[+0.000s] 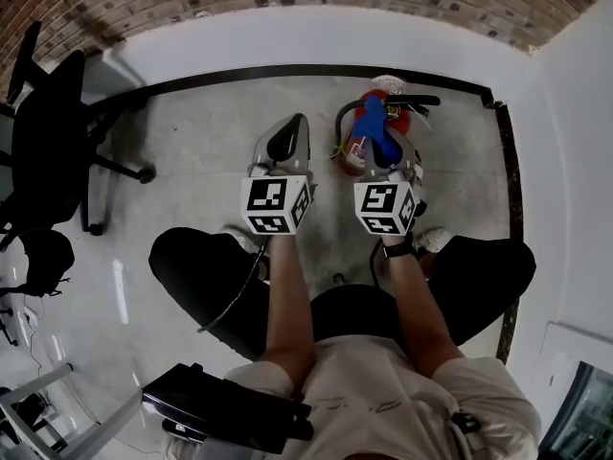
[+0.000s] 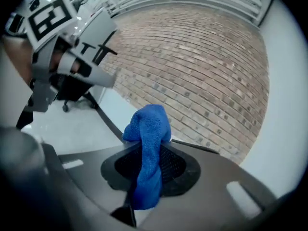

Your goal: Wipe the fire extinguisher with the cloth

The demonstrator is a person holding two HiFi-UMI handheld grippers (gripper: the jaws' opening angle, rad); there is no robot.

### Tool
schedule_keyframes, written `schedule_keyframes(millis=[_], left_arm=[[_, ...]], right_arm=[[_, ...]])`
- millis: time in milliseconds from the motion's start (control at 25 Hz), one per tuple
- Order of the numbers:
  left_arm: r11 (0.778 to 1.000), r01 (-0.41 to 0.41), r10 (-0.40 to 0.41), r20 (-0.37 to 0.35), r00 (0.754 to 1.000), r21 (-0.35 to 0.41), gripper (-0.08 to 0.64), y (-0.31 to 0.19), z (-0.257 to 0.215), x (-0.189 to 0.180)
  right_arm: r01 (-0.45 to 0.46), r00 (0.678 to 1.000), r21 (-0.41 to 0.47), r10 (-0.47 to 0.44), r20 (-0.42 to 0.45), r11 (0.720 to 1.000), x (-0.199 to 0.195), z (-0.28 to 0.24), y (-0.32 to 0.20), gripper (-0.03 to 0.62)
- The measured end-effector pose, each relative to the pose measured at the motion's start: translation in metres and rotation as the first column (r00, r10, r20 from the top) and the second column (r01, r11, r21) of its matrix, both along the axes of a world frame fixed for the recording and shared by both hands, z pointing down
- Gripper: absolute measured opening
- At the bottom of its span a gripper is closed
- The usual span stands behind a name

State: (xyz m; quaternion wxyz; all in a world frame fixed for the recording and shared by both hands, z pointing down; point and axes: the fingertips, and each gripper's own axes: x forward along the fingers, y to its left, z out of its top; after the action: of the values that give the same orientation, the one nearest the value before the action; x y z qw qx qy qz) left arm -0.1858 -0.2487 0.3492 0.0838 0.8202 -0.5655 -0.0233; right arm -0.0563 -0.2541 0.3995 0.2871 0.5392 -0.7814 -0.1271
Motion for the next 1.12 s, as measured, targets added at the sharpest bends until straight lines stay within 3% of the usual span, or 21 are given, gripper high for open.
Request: schedule_keyframes(millis=[120, 240, 360, 520, 680, 840, 960, 1120], left_arm=[[1.0, -0.014, 0.014, -0.012, 1.0, 0.01, 0.002, 0.002, 0.002, 0.003], [1.0, -0.013, 0.014, -0.009, 1.0, 0.02, 0.002, 0.005, 0.01, 0.006], [0.999, -0.022, 0.022, 0.017, 1.0, 0.036, 0.002, 0.002, 0.023, 0.009], [0.999, -0.022, 0.021, 0.036, 0.999, 0.036, 0.002, 0.0, 0.043, 0.009], [0.999, -0.03, 0.029, 0.044, 0.999, 0.027, 0.002, -0.003, 0.061, 0.014], [1.0, -0.029, 0.029, 0.052, 0.998, -0.002, 0.002, -0.008, 0.083, 0.016], [0.999, -0.021, 0.023, 0.048, 0.999, -0.035, 0.002, -0.01, 0.1, 0.014], [0.998, -0.016, 0.02, 0.05, 0.999, -0.068, 0.002, -0.016, 0.114, 0.012]], right_arm=[[-0.007, 0.985, -0.042, 0.014, 0.174, 0.999, -0.003, 0.006, -0.009, 0.081], [-0.026, 0.958, -0.034, 0.035, 0.285, 0.999, -0.01, 0.033, -0.007, 0.081], [-0.065, 0.944, 0.003, 0.061, 0.324, 0.998, -0.016, 0.055, 0.0, 0.08], [-0.121, 0.912, -0.161, 0.173, 0.372, 0.98, -0.014, 0.131, 0.006, 0.08], [-0.101, 0.916, -0.289, 0.202, 0.347, 0.952, -0.01, 0.213, 0.006, 0.078], [-0.114, 0.877, -0.432, 0.295, 0.378, 0.895, -0.003, 0.295, 0.007, 0.078], [-0.11, 0.867, -0.523, 0.339, 0.365, 0.845, -0.003, 0.343, 0.008, 0.077], [-0.101, 0.867, -0.653, 0.388, 0.313, 0.751, -0.001, 0.405, 0.013, 0.077]])
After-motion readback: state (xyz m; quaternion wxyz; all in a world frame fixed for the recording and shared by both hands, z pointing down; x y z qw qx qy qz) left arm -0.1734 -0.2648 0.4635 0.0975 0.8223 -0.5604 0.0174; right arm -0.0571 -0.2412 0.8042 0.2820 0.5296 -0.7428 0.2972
